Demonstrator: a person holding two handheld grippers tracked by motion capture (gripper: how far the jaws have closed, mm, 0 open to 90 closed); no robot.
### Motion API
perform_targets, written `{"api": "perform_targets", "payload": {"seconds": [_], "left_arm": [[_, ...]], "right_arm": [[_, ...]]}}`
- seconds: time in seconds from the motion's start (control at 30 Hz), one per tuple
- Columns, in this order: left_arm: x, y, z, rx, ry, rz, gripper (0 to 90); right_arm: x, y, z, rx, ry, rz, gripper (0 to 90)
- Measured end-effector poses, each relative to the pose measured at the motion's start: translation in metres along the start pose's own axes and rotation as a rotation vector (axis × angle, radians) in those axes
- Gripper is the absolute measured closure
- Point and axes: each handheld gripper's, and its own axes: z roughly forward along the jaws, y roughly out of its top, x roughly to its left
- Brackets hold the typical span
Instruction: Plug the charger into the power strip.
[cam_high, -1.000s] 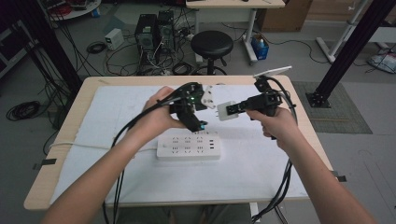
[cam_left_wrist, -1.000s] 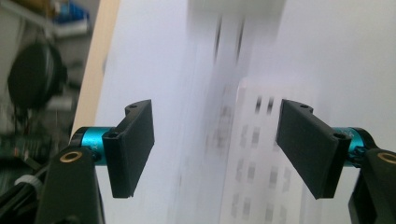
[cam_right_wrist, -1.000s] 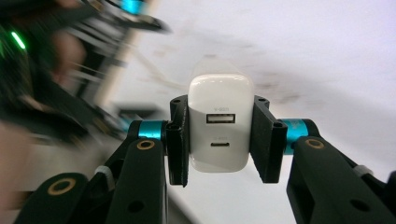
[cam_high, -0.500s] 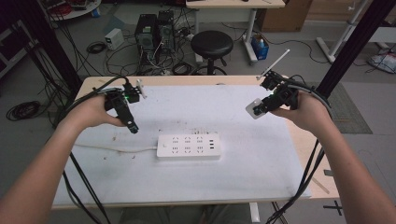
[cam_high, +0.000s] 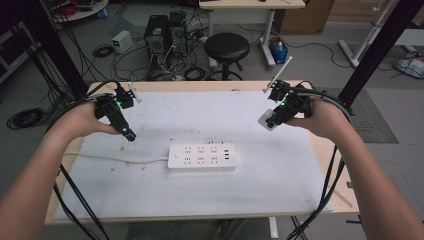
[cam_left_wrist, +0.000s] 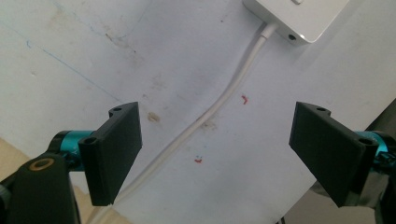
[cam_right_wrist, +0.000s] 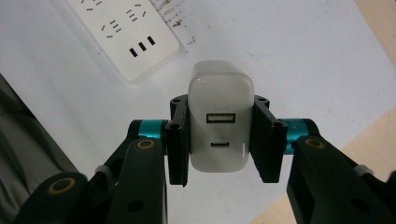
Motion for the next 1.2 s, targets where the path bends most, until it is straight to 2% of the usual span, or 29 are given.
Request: {"api": "perform_targets", "payload": {"seconds": [0.07, 0.2, 0.23, 0.3, 0.33, 0.37, 0.5, 0.53, 0.63, 0.73, 0.8, 0.83, 0.9, 0.93, 0.97, 1.03, 1.2], "left_arm": [[-0.002, -0.001, 0.001, -0.006, 0.000, -0.002, 17.1], [-0.004, -0.002, 0.003, 0.010, -0.001, 0.022, 17.1], [-0.005, -0.002, 0.004, 0.009, -0.003, 0.022, 17.1], [-0.006, -0.003, 0.006, 0.013, -0.005, 0.033, 17.1], [-0.007, -0.003, 0.007, 0.006, -0.005, 0.025, 17.1], [-0.007, -0.003, 0.007, 0.016, -0.008, 0.040, 17.1], [-0.010, -0.003, 0.008, 0.011, -0.006, 0.043, 17.1], [-0.012, -0.002, 0.008, 0.005, -0.004, 0.043, 17.1], [-0.017, -0.001, 0.009, 0.001, -0.004, 0.060, 17.1], [-0.020, 0.000, 0.009, 0.008, -0.001, 0.081, 17.1], [-0.022, 0.000, 0.009, 0.003, -0.003, 0.079, 17.1], [-0.025, 0.000, 0.010, 0.008, -0.001, 0.091, 17.1], [-0.027, -0.001, 0.011, 0.004, -0.002, 0.090, 17.1], [-0.029, -0.002, 0.012, 0.003, -0.003, 0.095, 17.1], [-0.029, -0.002, 0.012, 0.012, -0.003, 0.108, 17.1], [-0.033, -0.004, 0.014, 0.005, -0.005, 0.105, 17.1], [-0.038, -0.007, 0.018, 0.000, -0.008, 0.129, 17.1]], "right_arm": [[0.001, 0.004, 0.002, 0.002, 0.005, -0.005, 62.0], [0.007, 0.017, 0.011, 0.028, 0.008, -0.048, 62.0], [0.008, 0.020, 0.014, 0.033, 0.002, -0.083, 62.0], [0.013, 0.028, 0.020, 0.050, 0.001, -0.108, 62.0], [0.016, 0.033, 0.024, 0.053, 0.008, -0.129, 62.0], [0.018, 0.036, 0.026, 0.059, 0.011, -0.151, 62.0], [0.028, 0.052, 0.040, 0.073, 0.031, -0.214, 62.0], [0.031, 0.055, 0.042, 0.079, 0.034, -0.209, 62.0], [0.039, 0.065, 0.055, 0.096, 0.045, -0.273, 62.0], [0.049, 0.075, 0.069, 0.104, 0.060, -0.317, 62.0], [0.054, 0.079, 0.075, 0.118, 0.067, -0.329, 62.0], [0.064, 0.089, 0.091, 0.139, 0.086, -0.369, 62.0], [0.069, 0.094, 0.101, 0.147, 0.091, -0.388, 62.0], [0.070, 0.095, 0.103, 0.155, 0.094, -0.394, 62.0], [0.072, 0.098, 0.110, 0.159, 0.100, -0.423, 62.0], [0.076, 0.102, 0.121, 0.167, 0.110, -0.453, 62.0], [0.078, 0.108, 0.138, 0.203, 0.121, -0.488, 62.0]]}}
